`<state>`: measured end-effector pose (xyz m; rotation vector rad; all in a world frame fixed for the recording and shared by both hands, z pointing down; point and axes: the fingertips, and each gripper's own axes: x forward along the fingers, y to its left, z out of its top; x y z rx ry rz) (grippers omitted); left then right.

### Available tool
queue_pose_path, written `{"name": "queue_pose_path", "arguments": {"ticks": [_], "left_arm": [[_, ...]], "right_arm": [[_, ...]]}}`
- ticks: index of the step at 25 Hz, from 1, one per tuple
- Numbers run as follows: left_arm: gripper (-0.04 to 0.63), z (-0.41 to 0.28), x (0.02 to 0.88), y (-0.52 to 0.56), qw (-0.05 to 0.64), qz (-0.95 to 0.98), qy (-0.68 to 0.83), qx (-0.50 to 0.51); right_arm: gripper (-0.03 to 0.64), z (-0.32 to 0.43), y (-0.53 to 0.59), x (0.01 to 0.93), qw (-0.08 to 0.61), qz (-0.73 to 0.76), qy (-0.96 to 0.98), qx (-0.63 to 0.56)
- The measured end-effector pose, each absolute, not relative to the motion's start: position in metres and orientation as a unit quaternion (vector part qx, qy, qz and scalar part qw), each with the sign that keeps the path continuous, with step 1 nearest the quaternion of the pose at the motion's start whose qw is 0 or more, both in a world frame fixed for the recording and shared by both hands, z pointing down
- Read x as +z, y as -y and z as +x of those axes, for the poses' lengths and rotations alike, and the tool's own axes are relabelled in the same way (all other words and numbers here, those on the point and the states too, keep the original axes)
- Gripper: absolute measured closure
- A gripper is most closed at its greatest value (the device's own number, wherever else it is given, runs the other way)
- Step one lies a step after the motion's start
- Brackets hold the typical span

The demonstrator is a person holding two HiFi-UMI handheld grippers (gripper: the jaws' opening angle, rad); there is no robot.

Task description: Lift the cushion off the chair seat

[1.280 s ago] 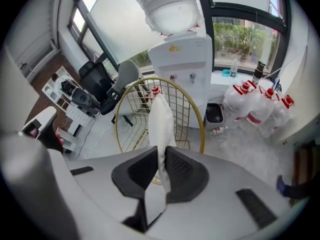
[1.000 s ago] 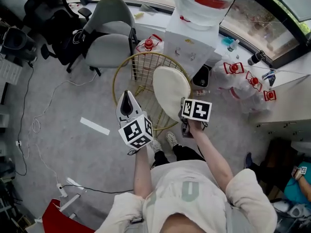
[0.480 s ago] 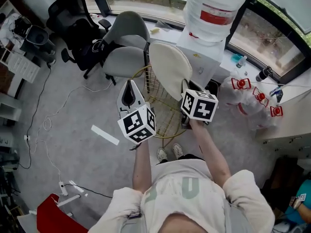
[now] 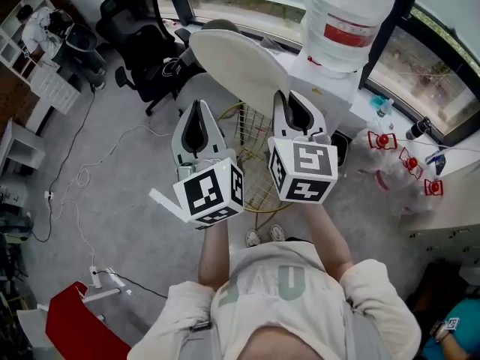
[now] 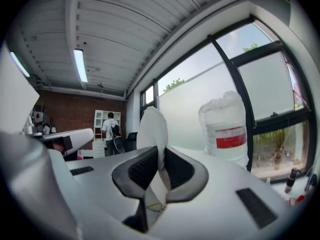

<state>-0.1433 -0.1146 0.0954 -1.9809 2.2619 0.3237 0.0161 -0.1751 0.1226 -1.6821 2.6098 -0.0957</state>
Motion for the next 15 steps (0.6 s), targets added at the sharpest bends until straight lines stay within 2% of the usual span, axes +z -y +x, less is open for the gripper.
{"name": "queue_pose_path", "arguments": {"ticks": [8, 15], "left_arm": [[0.58, -0.142, 0.067, 0.08, 0.102, -0.635, -0.755, 0.123], [0.58, -0.148, 0.063, 0.062, 0.112, -0.617, -0.769, 0.122]], "right_arm": [[0.569, -0.013, 0.127, 0.067, 0.054, -0.503, -0.856, 0.107], [0.569, -0.035, 0.103, 0.061, 0.035, -0.476, -0.866, 0.147]]}}
